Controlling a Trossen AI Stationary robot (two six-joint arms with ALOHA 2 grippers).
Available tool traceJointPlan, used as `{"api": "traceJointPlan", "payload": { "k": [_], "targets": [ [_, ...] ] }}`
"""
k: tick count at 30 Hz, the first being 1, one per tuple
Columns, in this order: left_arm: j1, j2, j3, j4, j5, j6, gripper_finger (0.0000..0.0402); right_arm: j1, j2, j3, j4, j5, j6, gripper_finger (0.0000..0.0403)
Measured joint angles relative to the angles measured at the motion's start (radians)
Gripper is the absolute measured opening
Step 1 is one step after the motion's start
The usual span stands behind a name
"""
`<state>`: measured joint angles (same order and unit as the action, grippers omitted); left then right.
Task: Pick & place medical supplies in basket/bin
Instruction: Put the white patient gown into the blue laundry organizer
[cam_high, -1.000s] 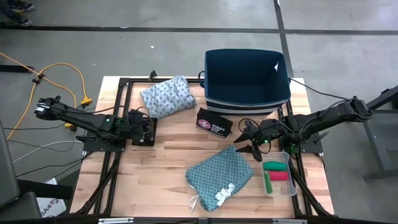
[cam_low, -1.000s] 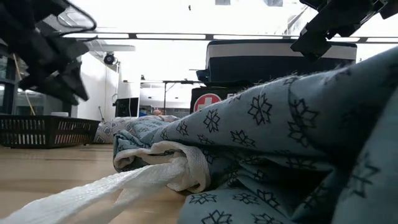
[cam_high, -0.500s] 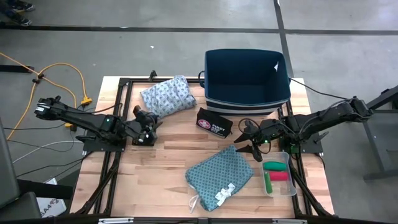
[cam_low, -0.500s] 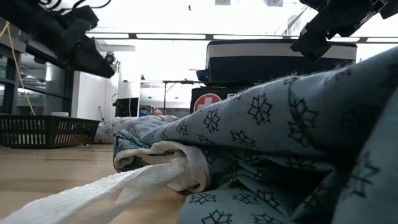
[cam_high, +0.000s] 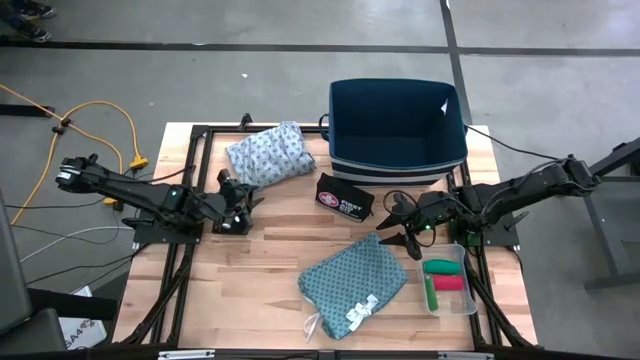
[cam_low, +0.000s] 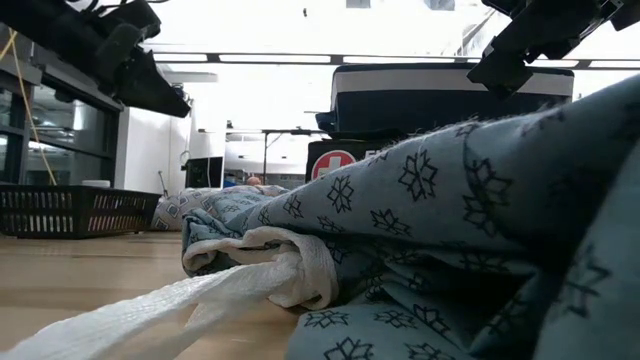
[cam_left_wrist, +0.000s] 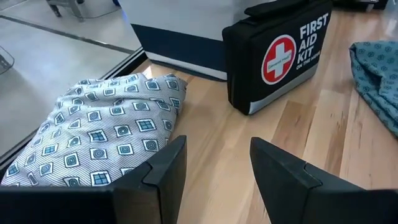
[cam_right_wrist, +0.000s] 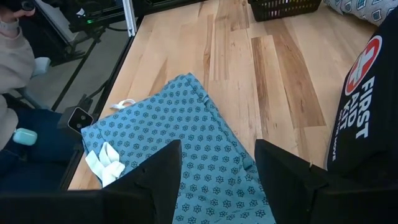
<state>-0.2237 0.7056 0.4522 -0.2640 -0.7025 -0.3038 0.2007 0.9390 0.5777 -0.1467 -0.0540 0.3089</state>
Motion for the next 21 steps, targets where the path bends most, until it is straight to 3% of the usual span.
{"api": "traceJointPlan", "payload": {
  "k": [21],
  "targets": [
    [-0.001, 0.005, 0.000, 0.004, -0.001, 0.004, 0.0172, 0.000, 0.000, 0.000, 0.000, 0.000, 0.000, 0.0191]
  ]
}}
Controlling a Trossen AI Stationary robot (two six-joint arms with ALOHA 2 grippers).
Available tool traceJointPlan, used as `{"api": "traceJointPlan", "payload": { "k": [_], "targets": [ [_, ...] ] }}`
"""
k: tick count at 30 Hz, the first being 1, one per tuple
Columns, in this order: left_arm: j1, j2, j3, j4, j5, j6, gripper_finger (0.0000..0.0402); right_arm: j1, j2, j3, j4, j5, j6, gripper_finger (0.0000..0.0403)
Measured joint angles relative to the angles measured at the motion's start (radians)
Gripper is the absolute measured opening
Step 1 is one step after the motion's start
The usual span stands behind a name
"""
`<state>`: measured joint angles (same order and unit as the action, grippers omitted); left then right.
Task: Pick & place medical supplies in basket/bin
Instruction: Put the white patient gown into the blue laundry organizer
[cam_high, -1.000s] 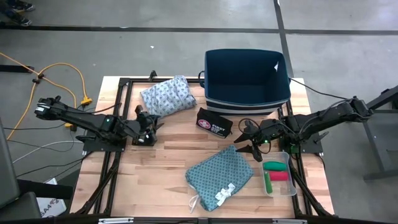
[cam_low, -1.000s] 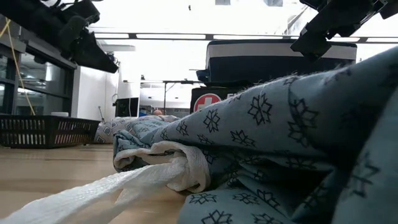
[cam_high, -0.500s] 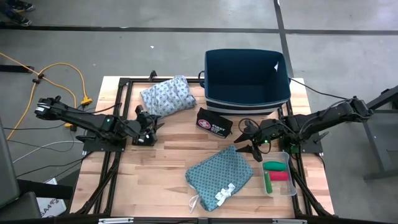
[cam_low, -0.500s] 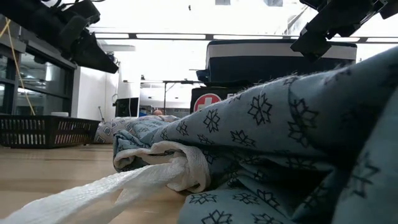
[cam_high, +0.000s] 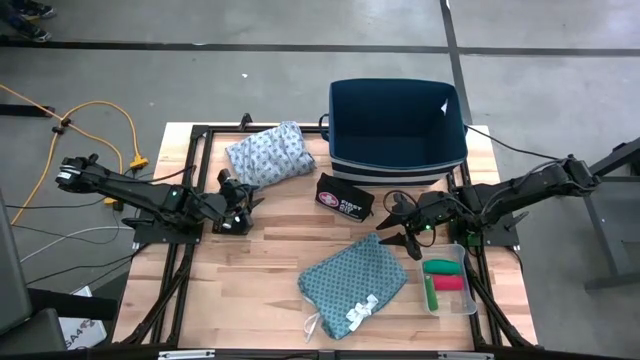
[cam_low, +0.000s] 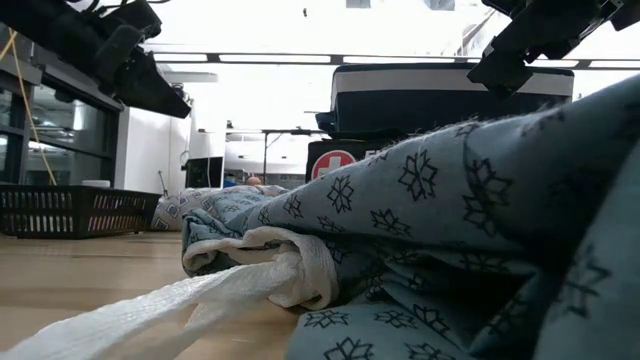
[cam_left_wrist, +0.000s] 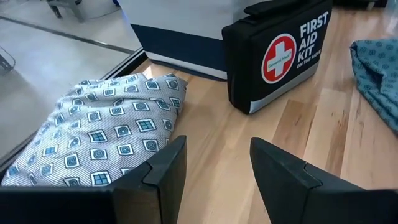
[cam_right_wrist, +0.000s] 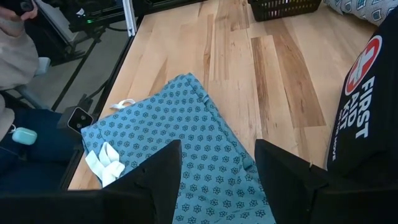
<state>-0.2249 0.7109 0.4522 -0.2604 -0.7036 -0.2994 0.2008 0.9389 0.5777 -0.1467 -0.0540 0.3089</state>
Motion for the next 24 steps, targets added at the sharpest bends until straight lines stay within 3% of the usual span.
{"api": "traceJointPlan", "payload": {
  "k": [9, 24],
  "targets": [
    [0.001, 0.008, 0.000, -0.004, 0.048, -0.039, 0.0190, 0.000, 0.000, 0.000, 0.000, 0.000, 0.000, 0.0192],
    [0.001, 0.008, -0.001, -0.005, 0.082, -0.053, 0.0371, 0.000, 0.000, 0.000, 0.000, 0.000, 0.000, 0.0192]
  ]
}}
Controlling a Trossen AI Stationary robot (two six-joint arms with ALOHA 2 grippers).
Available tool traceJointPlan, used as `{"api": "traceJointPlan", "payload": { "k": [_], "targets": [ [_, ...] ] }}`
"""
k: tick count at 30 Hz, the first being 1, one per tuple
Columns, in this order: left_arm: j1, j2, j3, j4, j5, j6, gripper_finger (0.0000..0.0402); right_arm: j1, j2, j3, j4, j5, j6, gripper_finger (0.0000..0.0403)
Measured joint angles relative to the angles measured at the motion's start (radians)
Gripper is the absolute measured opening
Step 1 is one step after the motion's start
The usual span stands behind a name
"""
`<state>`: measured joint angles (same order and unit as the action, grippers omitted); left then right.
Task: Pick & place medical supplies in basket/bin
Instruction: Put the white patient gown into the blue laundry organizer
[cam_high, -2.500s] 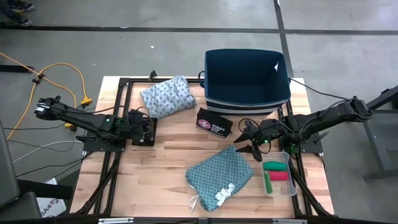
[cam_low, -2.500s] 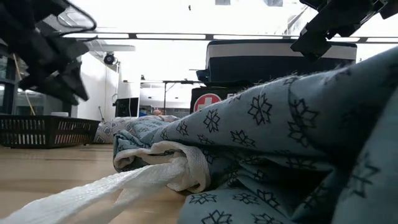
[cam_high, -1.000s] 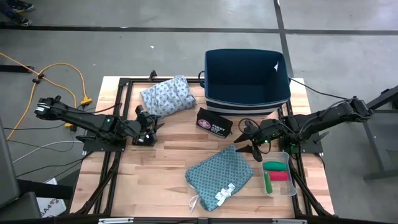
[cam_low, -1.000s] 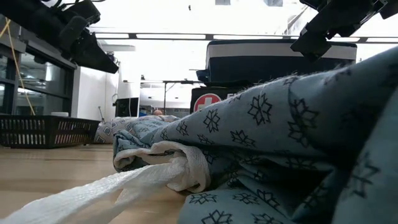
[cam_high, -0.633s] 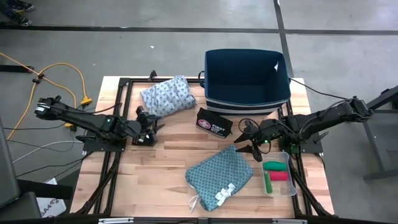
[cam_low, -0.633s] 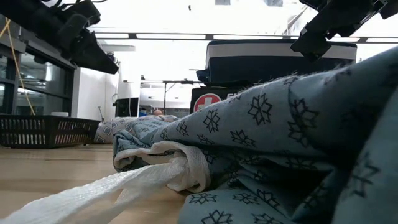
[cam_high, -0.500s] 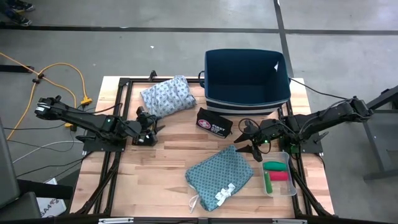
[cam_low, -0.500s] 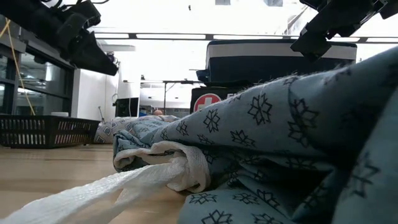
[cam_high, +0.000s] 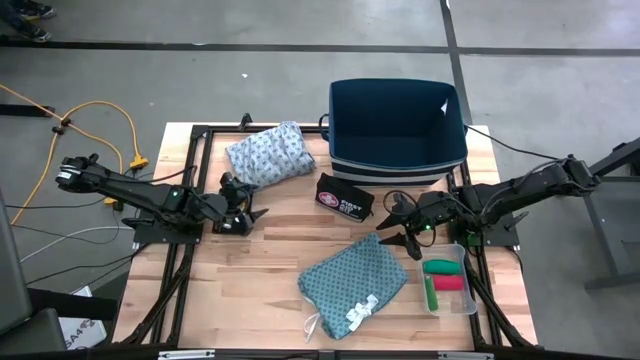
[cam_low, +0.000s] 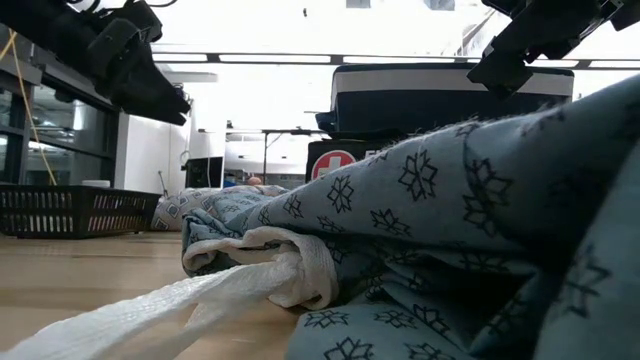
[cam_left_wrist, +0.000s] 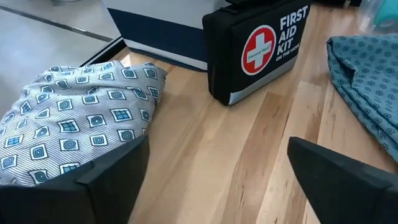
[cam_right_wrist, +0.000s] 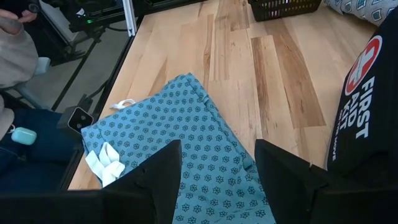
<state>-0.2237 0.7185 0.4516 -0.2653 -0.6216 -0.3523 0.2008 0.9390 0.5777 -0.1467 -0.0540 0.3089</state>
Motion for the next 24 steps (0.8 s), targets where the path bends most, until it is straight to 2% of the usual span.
{"api": "traceJointPlan", "payload": {
  "k": [5, 16, 24],
  "targets": [
    [0.000, 0.000, 0.000, -0.033, -0.001, 0.019, 0.0395, 0.000, 0.000, 0.000, 0.000, 0.000, 0.000, 0.0192],
    [0.001, 0.000, 0.000, -0.054, 0.028, -0.024, 0.0398, 0.000, 0.000, 0.000, 0.000, 0.000, 0.000, 0.0192],
    [0.001, 0.029, 0.000, 0.041, 0.012, 0.155, 0.0398, 0.000, 0.000, 0.000, 0.000, 0.000, 0.000, 0.0192]
  ]
}}
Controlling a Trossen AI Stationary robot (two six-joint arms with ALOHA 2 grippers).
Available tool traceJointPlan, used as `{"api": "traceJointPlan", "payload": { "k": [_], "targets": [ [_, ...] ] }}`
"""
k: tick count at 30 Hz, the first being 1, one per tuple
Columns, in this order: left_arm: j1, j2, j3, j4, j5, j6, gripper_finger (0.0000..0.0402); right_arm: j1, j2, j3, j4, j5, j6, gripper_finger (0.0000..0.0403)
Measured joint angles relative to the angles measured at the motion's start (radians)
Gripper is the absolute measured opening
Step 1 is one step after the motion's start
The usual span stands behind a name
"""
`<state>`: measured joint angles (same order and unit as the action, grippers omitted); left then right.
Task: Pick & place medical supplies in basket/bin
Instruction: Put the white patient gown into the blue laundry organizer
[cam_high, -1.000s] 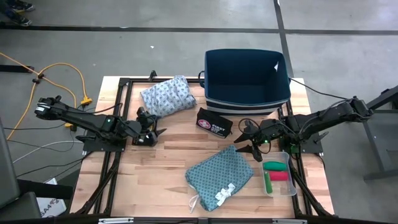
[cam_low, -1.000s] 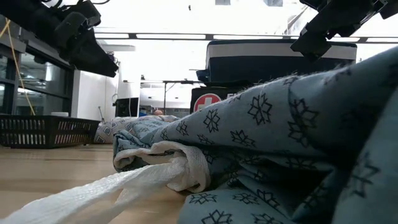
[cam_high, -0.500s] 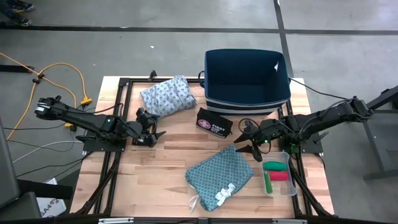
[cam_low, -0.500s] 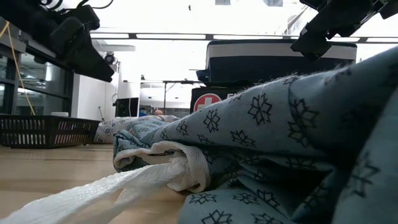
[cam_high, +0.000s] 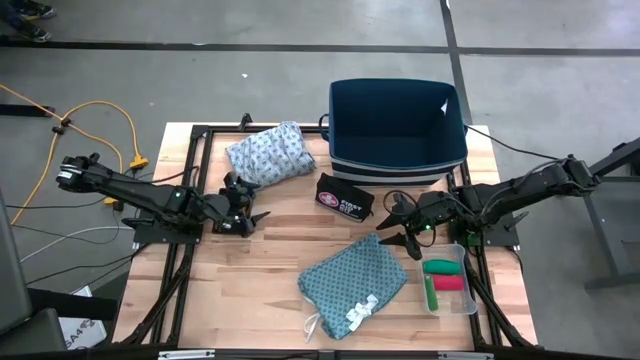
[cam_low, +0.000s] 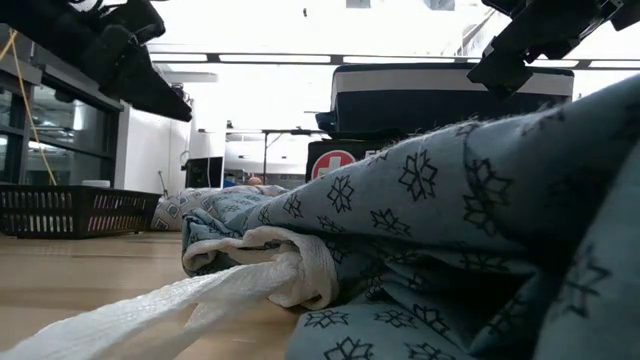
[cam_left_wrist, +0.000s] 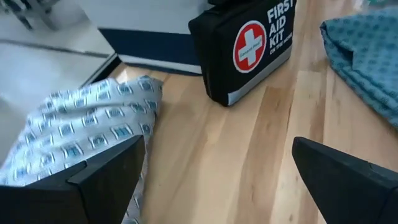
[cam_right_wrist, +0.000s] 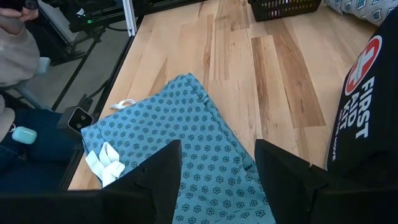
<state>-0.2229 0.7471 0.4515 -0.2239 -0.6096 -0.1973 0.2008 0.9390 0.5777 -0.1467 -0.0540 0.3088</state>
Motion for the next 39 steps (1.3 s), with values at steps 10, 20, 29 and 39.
{"api": "traceJointPlan", "payload": {
  "k": [10, 20, 29, 39],
  "targets": [
    [0.072, 0.292, 0.231, -0.189, -0.061, 0.041, 0.0398, 0.000, 0.000, 0.000, 0.000, 0.000, 0.000, 0.0192],
    [0.167, 0.631, 0.450, -0.430, -0.171, 0.005, 0.0398, 0.000, 0.000, 0.000, 0.000, 0.000, 0.000, 0.0192],
    [0.188, 0.796, 0.523, -0.460, -0.243, -0.043, 0.0398, 0.000, 0.000, 0.000, 0.000, 0.000, 0.000, 0.0192],
    [0.205, 0.949, 0.523, -0.466, -0.265, -0.099, 0.0398, 0.000, 0.000, 0.000, 0.000, 0.000, 0.000, 0.0192]
  ]
}}
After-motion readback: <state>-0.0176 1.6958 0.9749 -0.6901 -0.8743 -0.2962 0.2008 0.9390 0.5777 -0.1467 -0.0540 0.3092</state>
